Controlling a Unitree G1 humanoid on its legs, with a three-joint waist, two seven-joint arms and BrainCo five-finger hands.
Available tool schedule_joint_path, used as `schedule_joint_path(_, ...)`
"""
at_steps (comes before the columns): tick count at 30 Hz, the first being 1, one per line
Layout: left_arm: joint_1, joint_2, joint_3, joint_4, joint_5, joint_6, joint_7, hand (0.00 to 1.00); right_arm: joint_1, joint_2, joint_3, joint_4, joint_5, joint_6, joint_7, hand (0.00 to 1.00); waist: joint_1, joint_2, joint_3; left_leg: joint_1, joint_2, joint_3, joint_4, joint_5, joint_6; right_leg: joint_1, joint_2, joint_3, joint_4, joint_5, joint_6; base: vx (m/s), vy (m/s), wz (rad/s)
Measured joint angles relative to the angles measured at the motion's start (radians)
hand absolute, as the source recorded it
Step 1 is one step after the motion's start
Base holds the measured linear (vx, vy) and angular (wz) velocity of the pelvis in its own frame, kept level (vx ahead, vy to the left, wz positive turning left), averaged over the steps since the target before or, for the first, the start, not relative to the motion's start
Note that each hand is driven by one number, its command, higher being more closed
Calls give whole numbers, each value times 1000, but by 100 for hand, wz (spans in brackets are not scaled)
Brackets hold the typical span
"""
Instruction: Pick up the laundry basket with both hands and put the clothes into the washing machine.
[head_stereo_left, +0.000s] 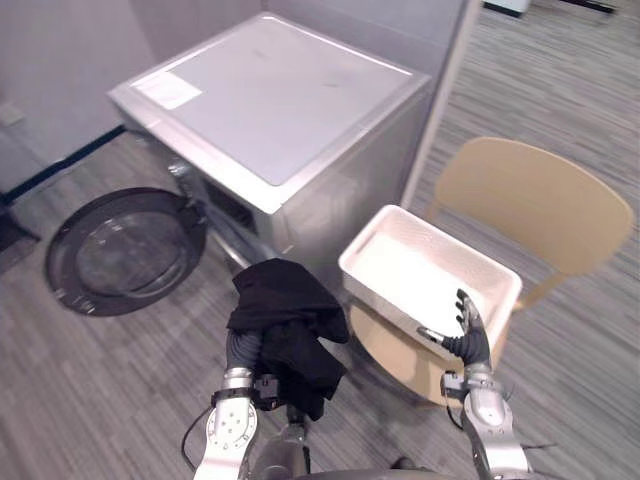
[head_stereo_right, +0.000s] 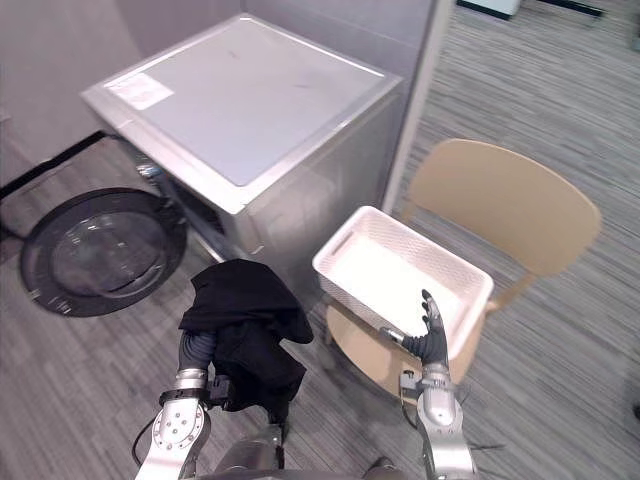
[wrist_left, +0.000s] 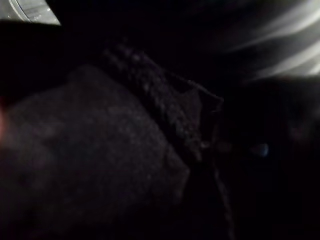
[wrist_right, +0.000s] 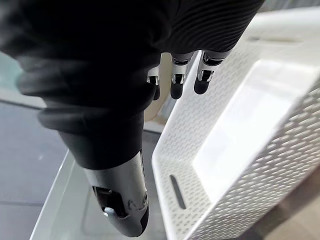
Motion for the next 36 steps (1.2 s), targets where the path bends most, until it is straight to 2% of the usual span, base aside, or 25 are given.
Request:
schedule_joint_path(3, -6, 20, -39, 12, -1, -8, -6, 100, -35, 27, 4, -4, -33, -11, 1, 0, -26, -15, -9, 22, -44, 8, -50, 26, -6, 6, -25, 8, -33, 16, 13, 107, 38, 2)
schedule_joint_path(7, -67, 34, -66, 24, -1, -3, -8, 100, -42, 41, 4, 4, -34, 11, 0, 0, -32, -23, 0, 32, -62, 32, -32, 11, 8, -11, -53, 81, 0, 52, 2, 121, 57, -18)
schedule_joint_path(9, -157, 53, -77, 28, 0, -3, -7, 100, -50, 42, 3, 1, -34, 18, -1, 0, -65, -24, 52, 18, -70, -6, 73, -38, 16, -40, -64, 286, 139, 50, -3, 31, 56, 38)
schedule_joint_path(11, -214, 66, -83, 28, 1, -6, -7, 100, -46, 42, 3, 1, -33, 18, -1, 0, -85, -29, 62, -15, -75, -55, 135, -78, 20, -44, -37, 416, 179, 50, -3, 10, 7, 66)
schedule_joint_path(13, -248, 67, -83, 30, 2, -8, -1, 100, -49, 42, 1, -4, -31, 18, -1, 0, -84, -35, 71, -49, -73, -78, 169, -85, 27, -51, -16, 507, 212, 27, -11, 29, -51, 64)
schedule_joint_path(14, -258, 72, -82, 30, 2, -8, 3, 100, -55, 44, 4, -4, -31, 18, -1, 0, -77, -44, 86, -56, -82, -90, 183, -84, 27, -52, -6, 560, 237, -16, -39, 3, -76, 54)
schedule_joint_path(15, -257, 71, -78, 30, 2, -8, 8, 100, -57, 44, 4, -4, -31, 18, -1, 0, -70, -45, 86, -69, -85, -94, 194, -84, 27, -52, -1, 572, 230, -30, -50, -68, -115, 42)
schedule_joint_path(16, -243, 68, -68, 29, 2, -14, 26, 100, -72, 44, 5, -3, -29, 17, -2, 0, -45, -46, 86, -104, -85, -108, 210, -78, 20, -32, 10, 570, 163, -62, -45, -122, -164, 37)
schedule_joint_path(19, -215, 67, -59, 30, 2, -15, 44, 100, -119, 42, 14, 11, -25, 16, -2, 0, -43, -42, 93, -165, -79, -162, 188, -15, -7, 15, 49, 511, -19, -102, -35, -156, -184, 47)
schedule_joint_path(20, -197, 55, -65, 32, 2, -8, 43, 100, -137, 35, 13, 19, -25, 16, -3, 0, -46, -15, 110, -173, -58, -180, 170, 24, -15, 40, 91, 498, -70, -111, -30, -271, -223, 60)
schedule_joint_path(21, -175, 35, -80, 33, 2, 2, 42, 100, -136, 20, 12, 34, -25, 16, -7, 0, -50, 18, 128, -161, -28, -171, 140, 89, -2, 50, 137, 493, -58, -104, -45, -289, -204, 65)
schedule_joint_path(22, -165, 30, -91, 32, 2, 2, 40, 100, -132, 17, 8, 39, -25, 17, -7, 0, -48, 23, 131, -143, -22, -166, 97, 150, 5, 47, 150, 487, -44, -109, -56, -341, -182, 84)
schedule_joint_path(23, -150, 36, -101, 31, 2, 1, 38, 100, -107, 17, -5, 38, -24, 16, -7, 0, -54, 18, 133, -116, -34, -161, 8, 250, 4, 37, 139, 442, -13, -127, -97, -355, -154, 87)
schedule_joint_path(25, -150, 35, -128, 30, 2, 0, 31, 100, -85, 22, -22, 38, -15, 17, -10, 0, -58, -9, 134, -146, -68, -59, 222, 85, 64, 9, 107, 392, 1, -112, -114, -298, -140, 70)
schedule_joint_path(26, -155, 38, -130, 29, 2, -10, 19, 100, -86, 22, -28, 28, -11, 17, -11, 0, -64, -17, 129, -147, -79, 7, 369, -36, 86, -16, 89, 390, 1, -91, -120, -156, -90, 31)
schedule_joint_path(27, -153, 38, -132, 29, 2, -16, 17, 100, -86, 23, -25, 18, -1, 17, -11, 0, -75, -11, 127, -109, -63, 48, 463, -140, 48, -31, 88, 384, -4, -63, -112, -183, -68, 21)
schedule_joint_path(28, -152, 38, -136, 31, 2, -15, 17, 100, -84, 24, -22, 18, 6, 17, -11, 0, -80, -8, 125, -74, -54, 56, 486, -183, 39, -35, 88, 381, -3, -58, -113, -135, -17, 19)
schedule_joint_path(29, -153, 33, -147, 34, 1, -16, 12, 100, -75, 23, -14, 17, 6, 17, -11, 0, -87, 8, 114, 14, -34, 69, 467, -242, 23, -36, 93, 371, 2, -53, -109, -114, 2, 23)
schedule_joint_path(30, -154, 25, -152, 34, 1, -16, 7, 100, -72, 23, -14, 17, 6, 17, -11, 0, -95, 18, 108, 57, -27, 76, 414, -257, 16, -37, 97, 361, 5, -52, -107, -82, 31, 42)
schedule_joint_path(31, -155, 15, -164, 36, 1, -20, 1, 100, -70, 29, -15, 11, 6, 17, -10, 0, -110, 30, 92, 107, -28, 87, 280, -258, 12, -54, 104, 342, 2, -45, -99, -78, 53, 47)
schedule_joint_path(32, -156, 10, -181, 39, 0, -23, -2, 100, -63, 38, -19, -8, 6, 17, -10, 0, -113, 37, 67, 131, -30, 89, 165, -246, -6, -71, 111, 322, -11, -34, -92, -70, 61, 47)
schedule_joint_path(34, -157, 18, -195, 52, 1, -22, -4, 100, -54, 77, -15, -12, 6, 17, -6, 0, -106, 13, 54, 157, -47, 86, 92, -197, -14, -59, 105, 307, -40, -13, -90, -25, 49, 29)
schedule_joint_path(36, -152, 34, -205, 56, 1, -22, -1, 100, -50, 96, -6, -12, 6, 16, -4, 0, -103, 7, 48, 170, -52, 72, 92, -193, -18, -24, 107, 295, -68, -2, -86, -2, 18, 22)
